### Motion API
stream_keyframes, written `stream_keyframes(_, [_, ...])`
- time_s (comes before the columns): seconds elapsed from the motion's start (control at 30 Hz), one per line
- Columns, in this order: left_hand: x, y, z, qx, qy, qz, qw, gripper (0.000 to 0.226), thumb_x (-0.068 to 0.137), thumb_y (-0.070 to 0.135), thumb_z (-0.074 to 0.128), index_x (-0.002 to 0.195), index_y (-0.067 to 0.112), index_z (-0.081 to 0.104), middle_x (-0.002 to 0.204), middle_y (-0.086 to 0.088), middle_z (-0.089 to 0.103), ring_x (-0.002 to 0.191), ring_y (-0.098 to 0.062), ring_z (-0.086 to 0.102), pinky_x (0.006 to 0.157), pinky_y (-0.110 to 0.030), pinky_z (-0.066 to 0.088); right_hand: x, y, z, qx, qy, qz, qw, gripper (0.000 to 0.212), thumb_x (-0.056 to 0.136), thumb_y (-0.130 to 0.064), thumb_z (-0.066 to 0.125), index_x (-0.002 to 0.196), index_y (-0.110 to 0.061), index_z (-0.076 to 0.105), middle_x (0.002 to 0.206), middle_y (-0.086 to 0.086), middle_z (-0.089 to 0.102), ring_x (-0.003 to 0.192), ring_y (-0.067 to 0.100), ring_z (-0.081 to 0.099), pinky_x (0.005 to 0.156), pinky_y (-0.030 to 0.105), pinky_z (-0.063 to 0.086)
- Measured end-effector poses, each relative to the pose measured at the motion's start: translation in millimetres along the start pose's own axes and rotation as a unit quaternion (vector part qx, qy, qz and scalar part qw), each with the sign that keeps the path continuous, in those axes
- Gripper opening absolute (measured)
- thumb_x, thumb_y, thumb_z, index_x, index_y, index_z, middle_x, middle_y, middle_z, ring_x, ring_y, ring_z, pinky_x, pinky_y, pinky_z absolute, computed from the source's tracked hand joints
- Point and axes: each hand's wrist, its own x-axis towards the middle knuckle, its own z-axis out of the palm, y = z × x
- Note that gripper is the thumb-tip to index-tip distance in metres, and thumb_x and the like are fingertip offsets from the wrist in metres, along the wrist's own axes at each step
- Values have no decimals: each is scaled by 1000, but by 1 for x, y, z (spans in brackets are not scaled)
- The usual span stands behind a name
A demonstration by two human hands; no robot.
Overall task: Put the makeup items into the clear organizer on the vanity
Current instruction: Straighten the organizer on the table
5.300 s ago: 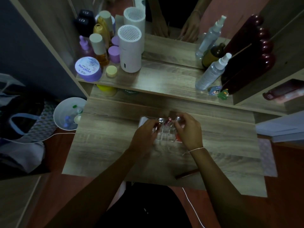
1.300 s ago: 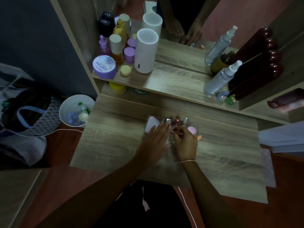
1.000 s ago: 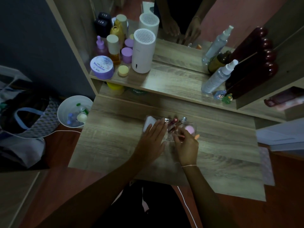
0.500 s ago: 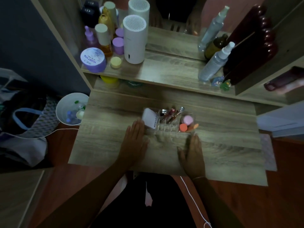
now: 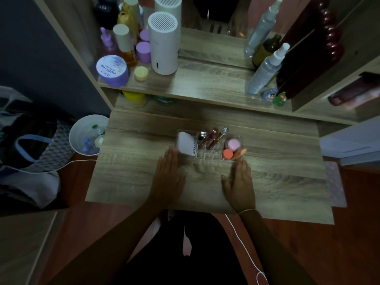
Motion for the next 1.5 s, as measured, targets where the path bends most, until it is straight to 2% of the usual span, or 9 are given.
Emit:
stream_keyframes(0.13, [-3,-4,2,25,-34,-12,999,82,91,58,18,147,-2,10,156,-25,15,145,-34,14,118,-50,17,2,0,1,-23,-10,-6,1000,78,91,-32,57,148,0,14,158,21,16,147,35,11,120,46,17])
stream_keyframes(0.43, [3,-8,6,71,-55,-4,996,77,92,51,21,147,-2,11,156,-22,16,146,-32,13,119,-48,18,-2,1,-1,-101,-23,16,994,79,95,-49,41,150,-6,5,161,13,6,149,31,4,120,51,14])
stream_keyframes(0.63, [9,-3,8,91,-72,8,993,77,91,51,20,147,1,7,157,-20,14,146,-31,11,118,-46,13,-1,7,-6,-99,-23,29,994,79,95,-50,41,150,-6,5,161,14,7,148,33,7,119,52,15])
stream_keyframes(0.77, [15,6,13,93,-77,17,993,76,91,47,29,147,2,5,158,-19,14,146,-31,10,118,-45,12,3,20,-11,-95,-25,33,995,79,94,-50,42,150,-6,7,161,14,9,148,33,9,119,52,14])
stream_keyframes(1.0, [27,34,26,81,-89,26,992,82,88,58,13,148,3,5,159,-17,11,147,-28,6,119,-44,10,10,51,-27,-89,-24,46,995,77,95,-50,39,150,-7,7,161,13,9,148,32,8,119,52,14])
stream_keyframes(1.23, [40,73,43,80,-115,34,989,79,94,51,33,148,3,2,159,-17,4,147,-28,2,120,-45,8,17,91,-46,-108,-25,52,993,76,96,-51,37,150,-6,10,160,14,13,147,33,12,118,52,16])
stream_keyframes(1.4, [54,102,50,77,-123,39,989,81,93,46,43,147,2,2,158,-21,2,146,-33,5,120,-49,12,26,120,-55,-103,-38,56,992,76,95,-53,34,150,-9,7,161,13,10,148,33,7,119,55,14])
stream_keyframes(1.5, [62,119,58,75,-122,37,989,81,93,42,46,147,2,1,158,-21,1,147,-33,4,119,-46,8,32,139,-61,-95,-39,60,993,76,95,-54,33,150,-10,6,161,12,9,148,33,7,119,56,14])
